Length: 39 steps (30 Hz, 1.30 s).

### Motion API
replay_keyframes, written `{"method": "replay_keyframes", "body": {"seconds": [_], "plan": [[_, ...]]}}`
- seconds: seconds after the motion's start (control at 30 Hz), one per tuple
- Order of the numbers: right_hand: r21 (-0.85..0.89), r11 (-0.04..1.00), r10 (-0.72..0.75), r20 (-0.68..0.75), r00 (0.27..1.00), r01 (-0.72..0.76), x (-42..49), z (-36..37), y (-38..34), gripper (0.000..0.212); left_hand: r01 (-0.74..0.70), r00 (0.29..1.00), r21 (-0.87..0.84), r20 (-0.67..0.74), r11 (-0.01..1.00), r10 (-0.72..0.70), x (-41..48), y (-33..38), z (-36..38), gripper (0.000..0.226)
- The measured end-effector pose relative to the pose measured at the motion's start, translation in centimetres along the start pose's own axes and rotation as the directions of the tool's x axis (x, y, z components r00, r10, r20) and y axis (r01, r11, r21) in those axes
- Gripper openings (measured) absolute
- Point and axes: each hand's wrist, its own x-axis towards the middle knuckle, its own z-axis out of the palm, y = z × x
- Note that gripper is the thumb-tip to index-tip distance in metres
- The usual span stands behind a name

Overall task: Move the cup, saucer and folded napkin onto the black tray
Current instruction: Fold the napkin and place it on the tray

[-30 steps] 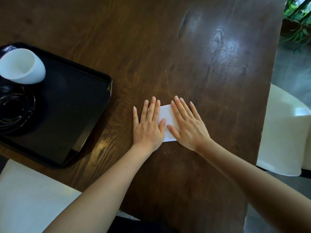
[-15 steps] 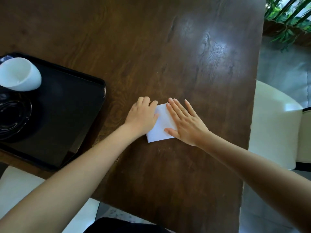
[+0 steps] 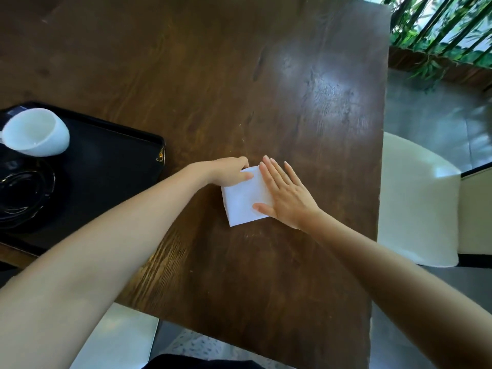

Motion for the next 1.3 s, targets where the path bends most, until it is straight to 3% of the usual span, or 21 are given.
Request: {"method": "replay_keyframes", "body": {"seconds": [0.07, 0.13, 0.23, 0.33, 0.37, 0.4, 0.5, 0.57, 0.67, 0.87, 1.13, 1.3], "plan": [[0.143, 0.981, 0.137, -0.042, 0.99, -0.13, -0.4, -0.2, 0.0, 0.085, -0.019, 0.999, -0.139, -0.05, 0.99, 0.012, -1.2, -0.1, 0.1, 0.018], [0.415, 0.861, 0.354, -0.072, 0.932, -0.295, -0.9, -0.8, -0.2, 0.081, -0.078, 0.988, -0.347, -0.149, 0.935, 0.027, -2.7, -0.1, 0.0, 0.022], [0.798, 0.472, 0.626, -0.003, 0.78, -0.375, -1.2, -2.6, -1.3, 0.056, -0.237, 0.937, -0.641, -0.348, 0.73, -0.002, -5.0, 0.4, 0.1, 0.029], [0.958, 0.022, 0.658, 0.201, 0.726, -0.285, 0.0, -5.5, -3.1, 0.042, -0.351, 0.868, -0.73, -0.488, 0.587, -0.089, -6.4, 1.5, 1.0, 0.031], [0.961, -0.07, 0.653, 0.245, 0.717, -0.266, 0.5, -6.4, -3.7, 0.042, -0.369, 0.841, -0.727, -0.526, 0.579, -0.124, -6.8, 1.9, 1.3, 0.031], [0.965, -0.095, 0.66, 0.246, 0.71, -0.246, 1.0, -7.2, -4.2, 0.041, -0.386, 0.813, -0.727, -0.559, 0.567, -0.164, -7.1, 2.2, 1.7, 0.03], [0.971, 0.141, 0.717, 0.035, 0.697, -0.195, 1.7, -8.4, -5.5, 0.045, -0.43, 0.727, -0.761, -0.611, 0.486, -0.313, -7.9, 2.8, 2.4, 0.027], [0.956, 0.241, 0.718, -0.059, 0.694, -0.168, 1.8, -8.6, -6.0, 0.047, -0.434, 0.645, -0.748, -0.647, 0.502, -0.406, -8.4, 2.7, 2.8, 0.024], [0.958, 0.265, 0.677, -0.1, 0.729, -0.114, 2.3, -8.8, -6.9, 0.046, -0.414, 0.529, -0.726, -0.683, 0.549, -0.504, -9.5, 2.4, 3.6, 0.023], [0.942, 0.33, 0.551, -0.145, 0.822, -0.055, 4.0, -8.7, -9.4, 0.045, -0.381, 0.421, -0.752, -0.659, 0.538, -0.623, -12.1, 0.1, 4.2, 0.02], [0.847, 0.525, 0.395, -0.156, 0.905, -0.083, 9.2, -9.5, -15.4, 0.049, -0.422, 0.378, -0.823, -0.54, 0.379, -0.752, -16.2, -6.1, 3.4, 0.016], [0.693, 0.71, 0.294, -0.131, 0.947, -0.125, 12.8, -9.1, -19.4, 0.05, -0.402, 0.442, -0.897, -0.367, 0.185, -0.819, -18.1, -10.5, 3.2, 0.01]]}}
